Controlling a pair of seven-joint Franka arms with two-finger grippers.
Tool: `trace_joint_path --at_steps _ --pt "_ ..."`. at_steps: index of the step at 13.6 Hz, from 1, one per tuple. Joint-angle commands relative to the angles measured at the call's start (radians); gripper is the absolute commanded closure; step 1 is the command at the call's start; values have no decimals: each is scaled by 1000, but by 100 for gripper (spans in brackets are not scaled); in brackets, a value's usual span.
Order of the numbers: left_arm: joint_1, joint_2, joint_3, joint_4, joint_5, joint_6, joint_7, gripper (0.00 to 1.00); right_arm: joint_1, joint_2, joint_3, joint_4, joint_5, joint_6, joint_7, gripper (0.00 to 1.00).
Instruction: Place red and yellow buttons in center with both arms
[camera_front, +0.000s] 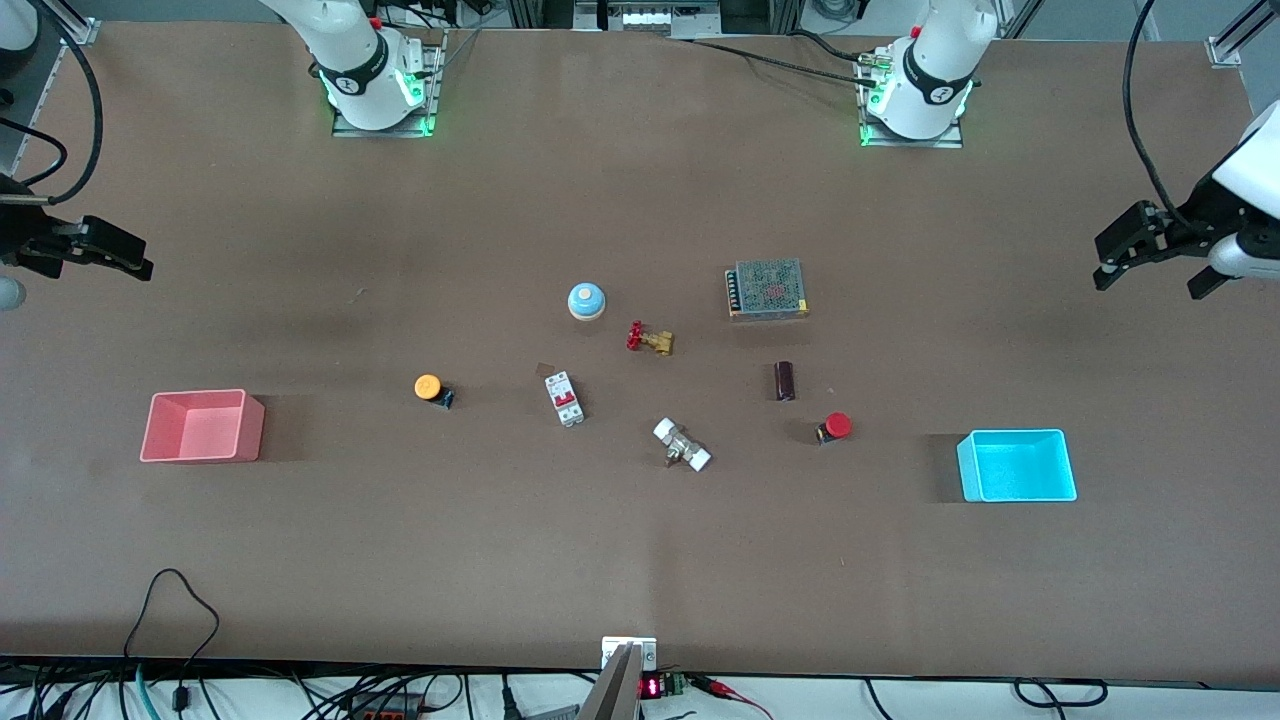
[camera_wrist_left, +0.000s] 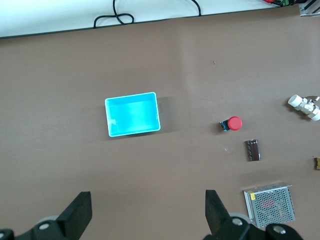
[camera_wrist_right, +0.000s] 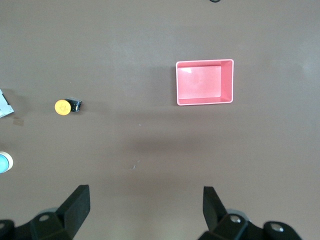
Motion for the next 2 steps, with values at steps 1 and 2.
trace_joint_path --at_steps 1,2 --pt "13 10 -8 51 -13 -48 21 0 -3 -31 3 -28 12 -10 9 0" --pt "13 10 -8 63 -14 -61 21 0 -2 -33 3 -28 12 -11 9 0"
